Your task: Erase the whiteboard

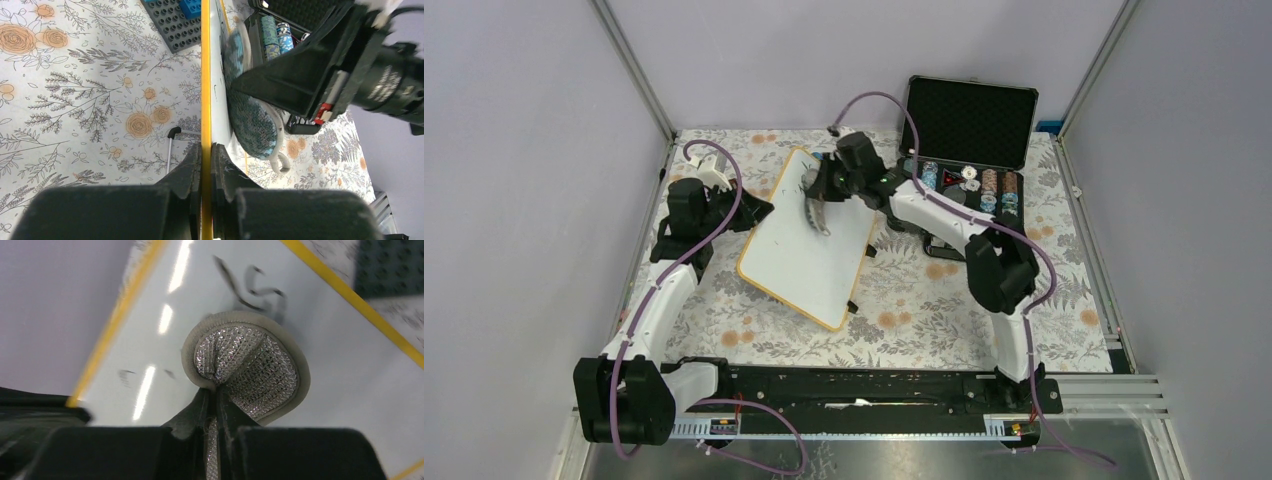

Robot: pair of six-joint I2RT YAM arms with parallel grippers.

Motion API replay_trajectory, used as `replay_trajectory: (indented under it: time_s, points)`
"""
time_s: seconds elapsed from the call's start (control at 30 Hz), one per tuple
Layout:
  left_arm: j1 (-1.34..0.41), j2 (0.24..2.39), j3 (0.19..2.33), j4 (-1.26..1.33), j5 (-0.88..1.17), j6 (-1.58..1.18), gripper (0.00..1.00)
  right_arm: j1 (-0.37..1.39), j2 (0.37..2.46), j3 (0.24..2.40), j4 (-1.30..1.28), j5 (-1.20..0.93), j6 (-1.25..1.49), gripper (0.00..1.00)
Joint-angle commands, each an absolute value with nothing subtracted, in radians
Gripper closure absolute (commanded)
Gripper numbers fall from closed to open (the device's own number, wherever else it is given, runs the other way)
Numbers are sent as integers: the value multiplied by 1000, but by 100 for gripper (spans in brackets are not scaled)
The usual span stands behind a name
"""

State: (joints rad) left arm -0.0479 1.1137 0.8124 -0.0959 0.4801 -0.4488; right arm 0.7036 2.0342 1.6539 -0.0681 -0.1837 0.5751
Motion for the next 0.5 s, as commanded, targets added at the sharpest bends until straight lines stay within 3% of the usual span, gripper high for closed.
replay_trajectory:
  time_s: [0.0,0.23,0.47]
  points:
    - [-106,1120,822,-149,595,-427,100,819,2125,1905,-90,-214,548,100]
    - [-106,1120,822,-148,589,-426,100,814,2191,2034,-122,-231,583,100]
    - [-107,1110,821,-150,589,-426,100,704,2100,1690,68,-237,680,100]
